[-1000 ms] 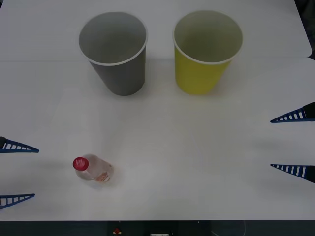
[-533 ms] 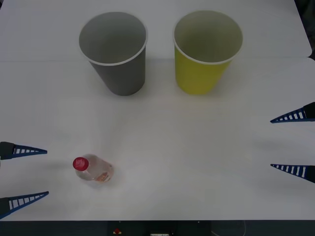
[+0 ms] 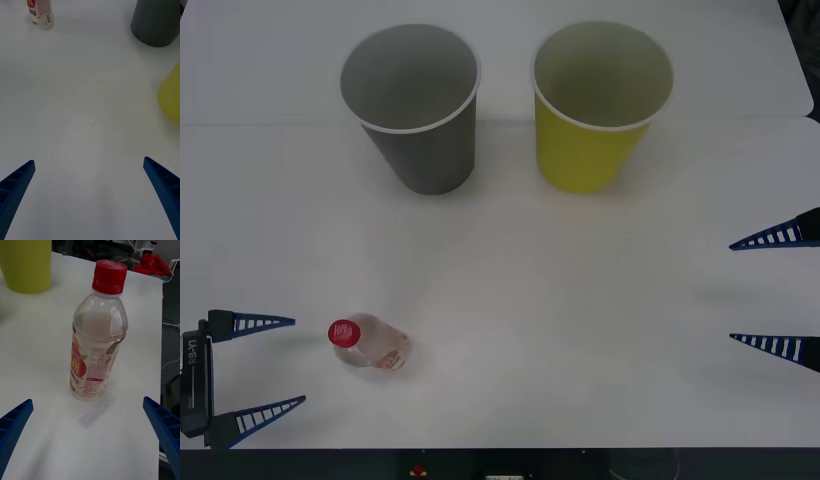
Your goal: Put the can into the green bin and the plastic bottle into the gray bin
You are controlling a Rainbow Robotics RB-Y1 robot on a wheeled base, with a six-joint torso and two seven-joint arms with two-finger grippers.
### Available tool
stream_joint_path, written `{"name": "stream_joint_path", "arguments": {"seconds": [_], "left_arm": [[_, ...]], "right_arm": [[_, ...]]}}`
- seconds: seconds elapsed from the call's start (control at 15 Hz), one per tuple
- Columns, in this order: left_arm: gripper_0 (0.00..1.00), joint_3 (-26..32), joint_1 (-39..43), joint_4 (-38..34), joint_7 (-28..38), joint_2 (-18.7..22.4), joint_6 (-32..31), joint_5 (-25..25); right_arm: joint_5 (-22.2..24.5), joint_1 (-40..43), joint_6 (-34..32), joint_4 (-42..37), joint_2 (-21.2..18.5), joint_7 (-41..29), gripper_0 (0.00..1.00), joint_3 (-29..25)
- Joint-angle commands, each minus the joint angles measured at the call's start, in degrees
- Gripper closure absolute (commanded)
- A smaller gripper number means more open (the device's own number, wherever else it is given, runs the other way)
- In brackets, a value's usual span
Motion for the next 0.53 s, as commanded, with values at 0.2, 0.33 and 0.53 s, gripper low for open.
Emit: {"name": "stream_joint_path", "arguments": {"seconds": [0.2,0.33,0.53], "left_arm": [[0.0,-1.89,-1.0,2.96,-2.26,-4.38,0.47,0.7],[0.0,-2.51,-1.0,3.05,-2.87,-6.14,1.52,0.88],[0.0,-4.36,-1.7,3.05,-3.58,-7.72,4.16,1.14]], "right_arm": [[0.0,0.0,0.0,0.0,0.0,0.0,0.0,0.0],[0.0,0.0,0.0,0.0,0.0,0.0,0.0,0.0],[0.0,0.0,0.0,0.0,0.0,0.0,0.0,0.0]]}}
